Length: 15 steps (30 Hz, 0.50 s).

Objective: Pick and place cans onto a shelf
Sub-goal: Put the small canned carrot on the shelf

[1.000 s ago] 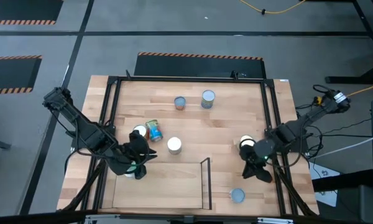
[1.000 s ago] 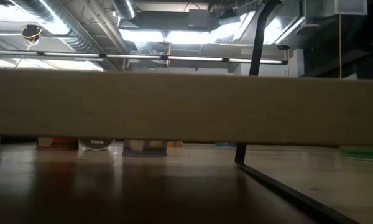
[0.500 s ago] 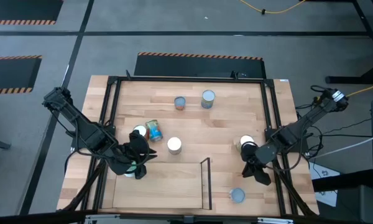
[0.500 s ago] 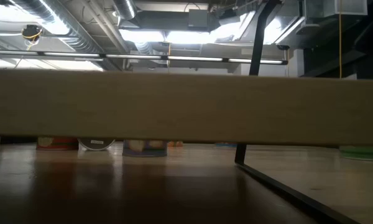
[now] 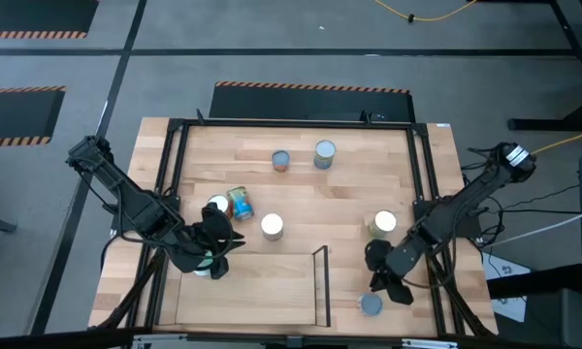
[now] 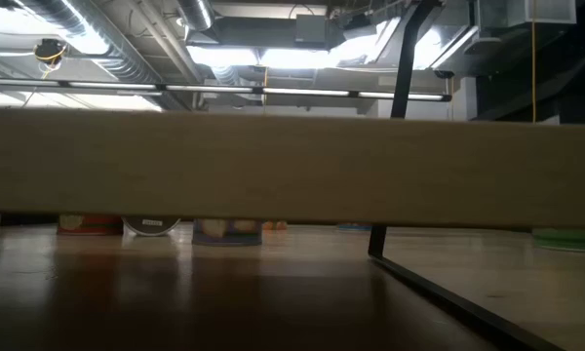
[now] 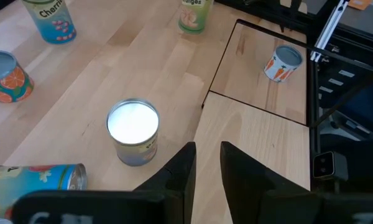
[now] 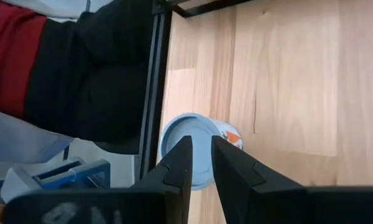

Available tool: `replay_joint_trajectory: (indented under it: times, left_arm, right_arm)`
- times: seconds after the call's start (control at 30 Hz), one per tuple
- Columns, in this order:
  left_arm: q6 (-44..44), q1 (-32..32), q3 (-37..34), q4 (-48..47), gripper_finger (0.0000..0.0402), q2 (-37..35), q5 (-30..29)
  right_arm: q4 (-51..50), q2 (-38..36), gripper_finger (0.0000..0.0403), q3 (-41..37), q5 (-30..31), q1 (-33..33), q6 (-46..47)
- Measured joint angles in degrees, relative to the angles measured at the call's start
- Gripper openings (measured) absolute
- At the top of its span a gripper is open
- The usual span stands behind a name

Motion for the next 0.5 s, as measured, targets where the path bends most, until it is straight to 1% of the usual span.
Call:
replay_joint_trajectory:
  times: [0.23, 0.5]
  left_arm:
    - [0.00, -0.02, 0.00, 0.02, 0.0066, 0.00, 0.00]
    - [0.00, -0.02, 0.00, 0.00, 0.0066, 0.00, 0.00]
  right_arm:
    - [0.04, 3.58, 0.0065, 0.00, 0.00, 0.32, -0.02]
    - [0.09, 5.62, 0.0065, 0.00, -0.44, 0.29, -0.04]
